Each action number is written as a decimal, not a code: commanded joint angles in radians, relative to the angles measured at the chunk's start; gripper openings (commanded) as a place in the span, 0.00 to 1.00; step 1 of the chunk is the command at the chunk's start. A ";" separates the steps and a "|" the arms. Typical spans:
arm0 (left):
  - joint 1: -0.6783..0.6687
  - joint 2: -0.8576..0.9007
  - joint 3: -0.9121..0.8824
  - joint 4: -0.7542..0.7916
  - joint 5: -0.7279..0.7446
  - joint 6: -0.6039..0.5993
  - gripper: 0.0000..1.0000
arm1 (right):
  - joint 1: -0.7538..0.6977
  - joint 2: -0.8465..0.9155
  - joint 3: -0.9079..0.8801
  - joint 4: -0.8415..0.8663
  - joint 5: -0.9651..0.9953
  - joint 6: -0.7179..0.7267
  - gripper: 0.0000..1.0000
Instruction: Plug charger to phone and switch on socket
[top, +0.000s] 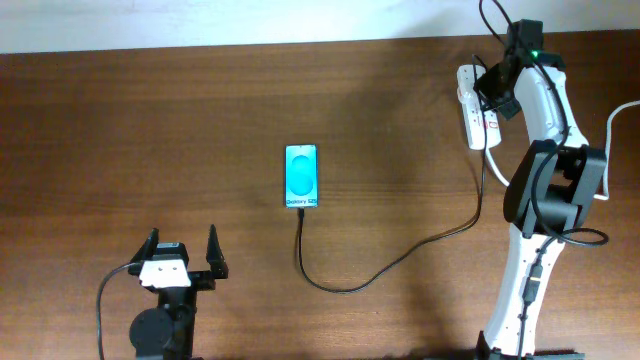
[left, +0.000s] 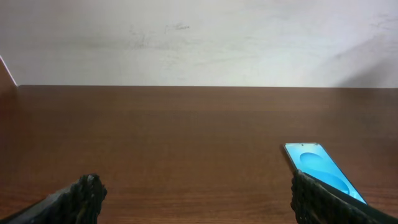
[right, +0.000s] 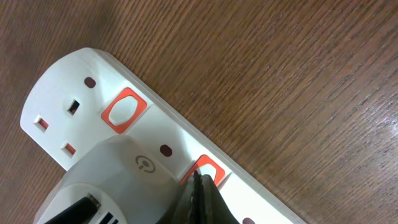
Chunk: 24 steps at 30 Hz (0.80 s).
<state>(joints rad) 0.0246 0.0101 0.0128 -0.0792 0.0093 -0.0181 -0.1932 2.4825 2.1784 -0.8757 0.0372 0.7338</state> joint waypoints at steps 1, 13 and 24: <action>-0.004 -0.004 -0.004 -0.005 -0.006 0.015 0.99 | 0.030 0.070 -0.033 0.027 -0.119 -0.005 0.04; -0.004 -0.004 -0.004 -0.005 -0.006 0.015 0.99 | 0.029 0.183 -0.008 -0.004 -0.254 -0.071 0.04; -0.004 -0.004 -0.004 -0.005 -0.006 0.015 0.99 | -0.005 0.126 0.178 -0.114 -0.124 -0.072 0.04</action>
<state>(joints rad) 0.0246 0.0101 0.0128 -0.0788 0.0093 -0.0181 -0.2256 2.5565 2.3264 -1.0061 -0.0834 0.6765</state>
